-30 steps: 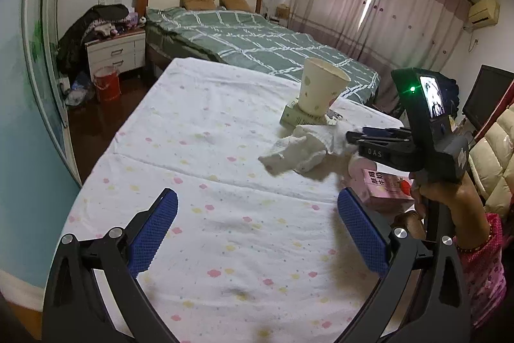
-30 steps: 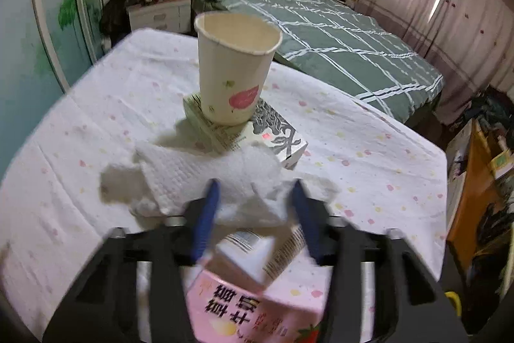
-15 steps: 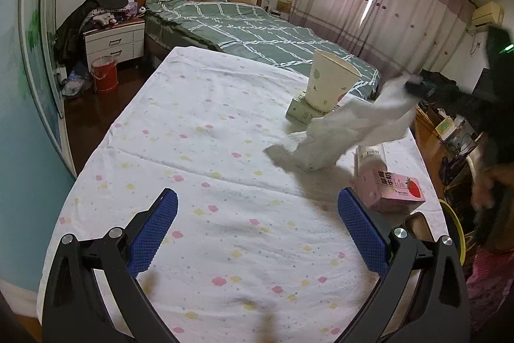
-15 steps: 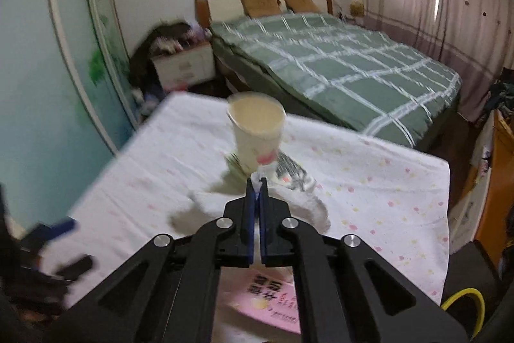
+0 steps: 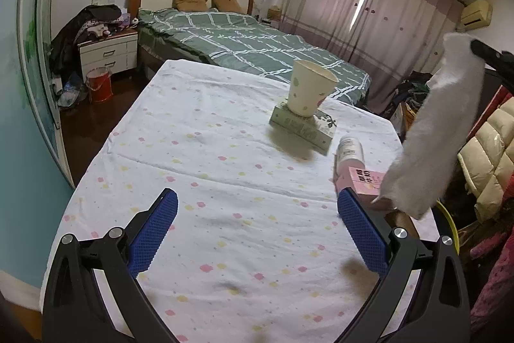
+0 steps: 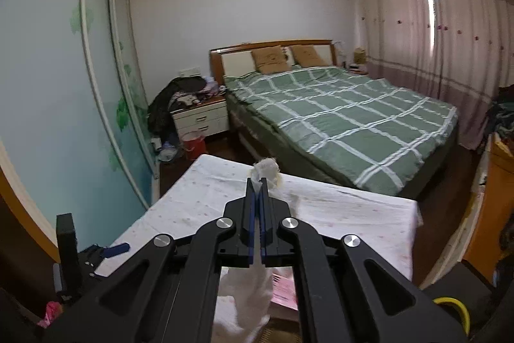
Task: Collect trash
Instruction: 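Lift the tissue with the right tool, carry it over the bin, release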
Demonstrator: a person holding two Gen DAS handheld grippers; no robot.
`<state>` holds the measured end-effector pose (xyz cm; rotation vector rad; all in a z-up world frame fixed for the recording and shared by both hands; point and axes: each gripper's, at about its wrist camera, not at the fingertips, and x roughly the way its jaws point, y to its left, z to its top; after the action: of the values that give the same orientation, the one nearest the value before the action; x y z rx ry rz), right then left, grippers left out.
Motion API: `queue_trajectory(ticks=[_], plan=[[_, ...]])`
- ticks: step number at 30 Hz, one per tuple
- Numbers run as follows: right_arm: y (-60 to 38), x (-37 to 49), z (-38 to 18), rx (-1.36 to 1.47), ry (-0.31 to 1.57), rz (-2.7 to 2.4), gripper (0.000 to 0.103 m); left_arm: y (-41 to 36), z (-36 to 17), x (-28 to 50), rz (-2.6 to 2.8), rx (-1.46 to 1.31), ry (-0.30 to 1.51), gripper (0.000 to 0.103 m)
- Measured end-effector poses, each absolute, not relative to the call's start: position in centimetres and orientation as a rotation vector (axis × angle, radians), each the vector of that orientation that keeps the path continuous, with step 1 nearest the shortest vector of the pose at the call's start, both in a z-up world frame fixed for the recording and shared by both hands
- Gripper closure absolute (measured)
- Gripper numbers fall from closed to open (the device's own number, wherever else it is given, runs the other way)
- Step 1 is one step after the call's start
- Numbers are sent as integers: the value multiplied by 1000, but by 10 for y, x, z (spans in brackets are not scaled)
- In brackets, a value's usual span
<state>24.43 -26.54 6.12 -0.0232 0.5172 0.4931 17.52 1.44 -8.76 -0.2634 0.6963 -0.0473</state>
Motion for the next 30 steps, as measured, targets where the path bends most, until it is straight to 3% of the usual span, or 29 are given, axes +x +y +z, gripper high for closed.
queue_trajectory(ticks=[17, 30], plan=[[-442, 188, 61, 44, 513, 101, 101, -65, -81, 171, -198, -174, 712, 5], [-548, 199, -43, 156, 707, -107, 101, -157, -100, 185, -349, -78, 810, 5]])
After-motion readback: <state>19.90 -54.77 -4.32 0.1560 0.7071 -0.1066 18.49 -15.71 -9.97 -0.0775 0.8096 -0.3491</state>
